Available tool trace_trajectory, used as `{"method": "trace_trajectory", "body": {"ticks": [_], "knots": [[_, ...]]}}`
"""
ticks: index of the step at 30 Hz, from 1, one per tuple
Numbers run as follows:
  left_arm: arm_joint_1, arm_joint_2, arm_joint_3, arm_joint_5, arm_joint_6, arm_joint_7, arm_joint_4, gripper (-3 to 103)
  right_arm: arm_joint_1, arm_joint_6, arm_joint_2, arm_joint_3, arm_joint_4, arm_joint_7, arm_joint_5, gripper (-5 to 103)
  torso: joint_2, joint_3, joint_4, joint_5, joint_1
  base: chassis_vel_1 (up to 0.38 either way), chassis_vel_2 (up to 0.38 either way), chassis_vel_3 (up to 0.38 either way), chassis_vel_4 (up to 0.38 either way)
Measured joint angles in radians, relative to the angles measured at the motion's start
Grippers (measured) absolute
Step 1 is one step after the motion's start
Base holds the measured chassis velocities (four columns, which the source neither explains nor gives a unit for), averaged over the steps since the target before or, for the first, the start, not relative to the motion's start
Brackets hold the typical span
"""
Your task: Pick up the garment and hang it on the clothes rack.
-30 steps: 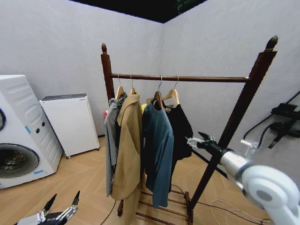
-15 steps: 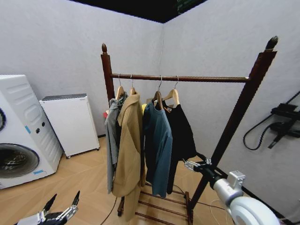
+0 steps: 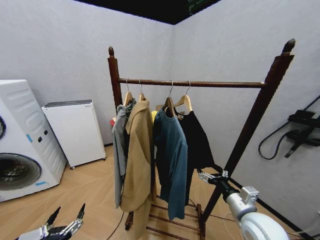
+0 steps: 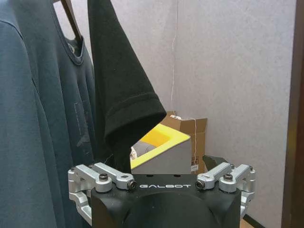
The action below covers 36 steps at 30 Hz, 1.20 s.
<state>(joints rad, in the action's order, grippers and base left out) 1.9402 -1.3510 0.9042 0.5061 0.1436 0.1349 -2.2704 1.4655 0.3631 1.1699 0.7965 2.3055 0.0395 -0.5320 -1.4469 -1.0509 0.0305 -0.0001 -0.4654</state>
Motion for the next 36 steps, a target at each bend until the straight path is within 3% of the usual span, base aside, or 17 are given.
{"method": "trace_trajectory", "body": {"ticks": [18,36], "knots": [[0.000,0.000,0.000,0.000,0.000,0.000,0.000,100,0.017,-0.001,0.026,-0.009,0.024,-0.011,0.027,100,0.000,0.000,0.0001,0.0002,0.000,-0.054,-0.088,-0.088,-0.057],[0.000,0.000,0.000,0.000,0.000,0.000,0.000,100,0.023,0.001,0.032,-0.019,0.027,-0.021,0.036,100,0.000,0.000,0.0002,0.0004,0.000,0.025,-0.271,-0.252,0.018]]}}
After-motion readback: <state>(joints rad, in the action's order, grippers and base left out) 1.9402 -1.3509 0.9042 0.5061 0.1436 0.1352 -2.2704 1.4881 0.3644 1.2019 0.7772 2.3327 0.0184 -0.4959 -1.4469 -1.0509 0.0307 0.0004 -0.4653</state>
